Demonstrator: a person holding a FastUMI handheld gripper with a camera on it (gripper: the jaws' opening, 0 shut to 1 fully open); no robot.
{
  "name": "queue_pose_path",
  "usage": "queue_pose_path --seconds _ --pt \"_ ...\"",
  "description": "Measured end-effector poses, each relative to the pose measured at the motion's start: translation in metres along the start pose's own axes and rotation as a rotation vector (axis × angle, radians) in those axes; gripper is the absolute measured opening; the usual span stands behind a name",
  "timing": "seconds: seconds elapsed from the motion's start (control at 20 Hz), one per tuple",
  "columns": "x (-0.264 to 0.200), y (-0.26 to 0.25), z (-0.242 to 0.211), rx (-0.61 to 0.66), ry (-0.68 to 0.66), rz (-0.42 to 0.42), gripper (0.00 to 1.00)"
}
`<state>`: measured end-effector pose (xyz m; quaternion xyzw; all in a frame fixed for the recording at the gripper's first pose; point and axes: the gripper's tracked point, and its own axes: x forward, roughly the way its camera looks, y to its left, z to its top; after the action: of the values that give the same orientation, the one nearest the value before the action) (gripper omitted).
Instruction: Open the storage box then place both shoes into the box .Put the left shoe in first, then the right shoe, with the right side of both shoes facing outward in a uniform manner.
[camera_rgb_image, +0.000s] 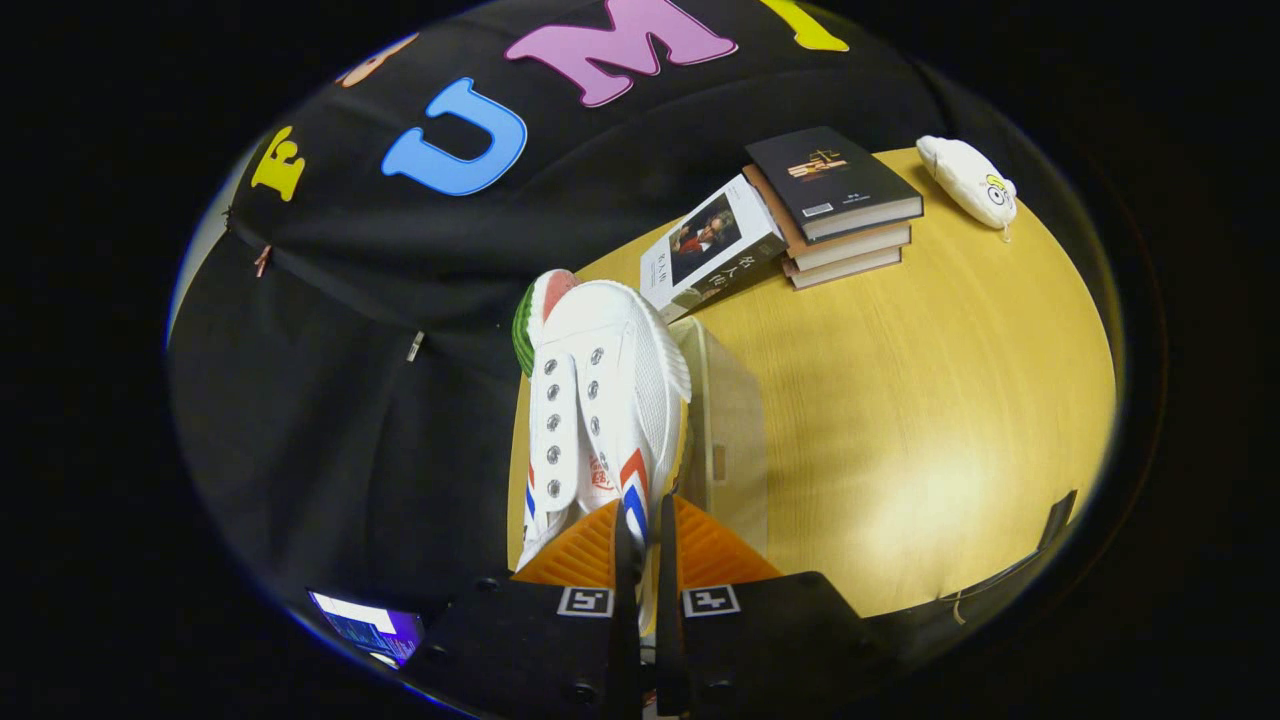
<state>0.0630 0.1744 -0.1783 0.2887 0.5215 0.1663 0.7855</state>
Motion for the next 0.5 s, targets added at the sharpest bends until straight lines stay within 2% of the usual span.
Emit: queue_pose_path --seconds 0.3,0.35,0.4,0.45,0.5 --pt "0.031 -0.002 -0.011 0.017 0.028 -0.067 0.11" --pt "0.032 0.0 -0.014 0.023 0.033 -0.069 0.11" --pt "0.034 0.011 -0.014 0.041 0.029 -0.034 0.14" --pt "0.039 0.02 -0.007 0.067 0.014 0.011 0.32" --pt "0.033 0.035 -0.001 0.089 -0.007 0.05 0.57"
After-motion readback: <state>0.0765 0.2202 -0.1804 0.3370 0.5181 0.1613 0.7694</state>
